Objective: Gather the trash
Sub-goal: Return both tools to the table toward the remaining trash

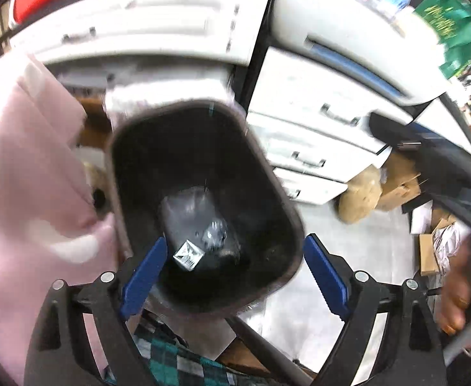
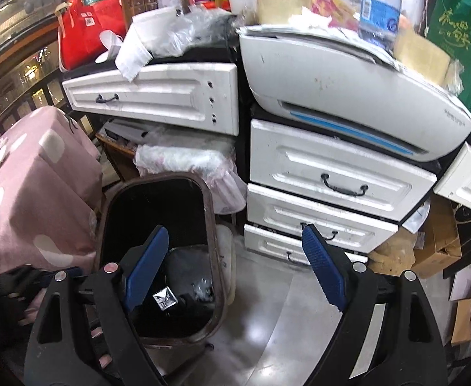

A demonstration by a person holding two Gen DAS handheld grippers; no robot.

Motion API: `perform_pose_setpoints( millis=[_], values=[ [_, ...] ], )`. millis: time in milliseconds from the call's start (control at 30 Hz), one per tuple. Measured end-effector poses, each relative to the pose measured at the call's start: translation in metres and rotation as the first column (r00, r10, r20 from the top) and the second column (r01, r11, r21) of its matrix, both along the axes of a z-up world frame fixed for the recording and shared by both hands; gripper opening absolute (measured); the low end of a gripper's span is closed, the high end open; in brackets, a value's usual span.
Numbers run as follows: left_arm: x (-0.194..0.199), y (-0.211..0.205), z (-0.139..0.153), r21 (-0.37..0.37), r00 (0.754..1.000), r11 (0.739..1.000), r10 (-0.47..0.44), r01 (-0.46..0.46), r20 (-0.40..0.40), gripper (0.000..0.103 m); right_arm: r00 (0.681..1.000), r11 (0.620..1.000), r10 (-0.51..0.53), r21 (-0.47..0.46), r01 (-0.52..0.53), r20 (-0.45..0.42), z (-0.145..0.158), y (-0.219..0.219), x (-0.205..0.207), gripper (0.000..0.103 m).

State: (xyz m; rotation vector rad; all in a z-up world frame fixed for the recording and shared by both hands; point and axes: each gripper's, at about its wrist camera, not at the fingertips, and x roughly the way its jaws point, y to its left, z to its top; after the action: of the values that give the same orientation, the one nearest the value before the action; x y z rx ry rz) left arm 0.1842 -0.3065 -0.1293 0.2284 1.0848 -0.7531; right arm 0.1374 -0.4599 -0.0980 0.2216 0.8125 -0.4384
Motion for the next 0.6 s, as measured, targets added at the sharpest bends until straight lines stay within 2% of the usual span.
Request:
perform_pose_setpoints(
  millis=[167, 300, 433, 600],
  values=[
    [-0.013, 0.027, 0.044, -0.07, 0.996, 0.997, 0.024, -0.018, 0.088, 0.089, 0.997, 0.997, 0.071, -0.006, -0.071, 0.018, 0.015, 0.021, 0.014, 0.084],
    [-0.015, 0.061, 0.068, -0.117, 0.987, 0.991, 0.086, -0.07, 0.138, 0.092, 0.99, 0.991, 0.137, -0.01, -0.137, 0.025, 0.021, 0.043, 0.025, 0.084],
    [-0.015, 0.096, 0.081, -0.115, 0.969, 0.985, 0.148, -0.127, 0.198, 0.093, 0.976, 0.976, 0.215, 0.013, -0.215, 0.029, 0.025, 0.068, 0.037, 0.084],
    [-0.008, 0.145, 0.098, -0.152, 0.946, 0.966, 0.24, -0.21, 0.218, 0.093, 0.946, 0.947, 0.321, 0.017, -0.322, 0.04, 0.033, 0.105, 0.051, 0.084]
  ],
)
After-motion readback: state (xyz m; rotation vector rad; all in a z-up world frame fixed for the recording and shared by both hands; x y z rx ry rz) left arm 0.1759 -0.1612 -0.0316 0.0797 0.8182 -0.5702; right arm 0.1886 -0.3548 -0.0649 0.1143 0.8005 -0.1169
